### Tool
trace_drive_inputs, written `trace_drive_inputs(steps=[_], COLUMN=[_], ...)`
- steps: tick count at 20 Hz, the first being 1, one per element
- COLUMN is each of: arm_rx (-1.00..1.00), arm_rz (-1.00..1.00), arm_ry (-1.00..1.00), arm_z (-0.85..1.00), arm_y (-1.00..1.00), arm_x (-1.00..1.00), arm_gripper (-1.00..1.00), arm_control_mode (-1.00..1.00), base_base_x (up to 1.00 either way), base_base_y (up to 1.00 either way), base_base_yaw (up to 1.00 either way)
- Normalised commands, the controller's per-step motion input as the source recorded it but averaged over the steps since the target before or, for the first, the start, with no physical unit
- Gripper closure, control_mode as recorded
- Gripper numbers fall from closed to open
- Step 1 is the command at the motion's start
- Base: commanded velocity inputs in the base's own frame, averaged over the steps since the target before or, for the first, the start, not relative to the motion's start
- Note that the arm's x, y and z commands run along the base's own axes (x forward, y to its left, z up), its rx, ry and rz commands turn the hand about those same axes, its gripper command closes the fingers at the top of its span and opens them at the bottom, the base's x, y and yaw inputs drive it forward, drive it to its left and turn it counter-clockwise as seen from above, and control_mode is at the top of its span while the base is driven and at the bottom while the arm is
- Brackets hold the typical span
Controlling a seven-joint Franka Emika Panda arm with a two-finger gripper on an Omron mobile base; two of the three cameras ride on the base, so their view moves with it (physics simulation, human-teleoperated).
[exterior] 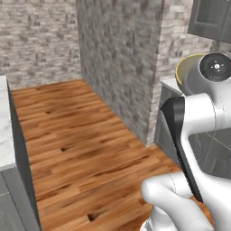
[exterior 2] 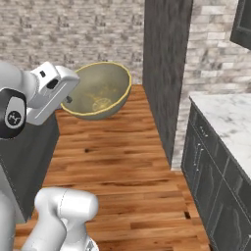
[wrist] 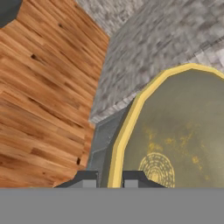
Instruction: Move the bowls from the cabinet to the plates on the dining table.
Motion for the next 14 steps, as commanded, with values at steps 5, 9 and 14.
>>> trace_drive_inputs(steps=[5,9,14], arm_rx=[0.00,0.00,0.00], arm_rz=[0.00,0.00,0.00], arm_ry=[0.00,0.00,0.00], arm_z=[0.00,0.00,0.00], arm_y=[0.00,0.00,0.00], arm_x=[0.00,0.00,0.00], arm_gripper=[1.00,1.00,1.00], arm_control_mode=[1.00,1.00,1.00], base_base_x=[0.00,0.00,0.00], base_base_y=[0.62,0.71,0.77], base_base_yaw=[0.00,0.00,0.00])
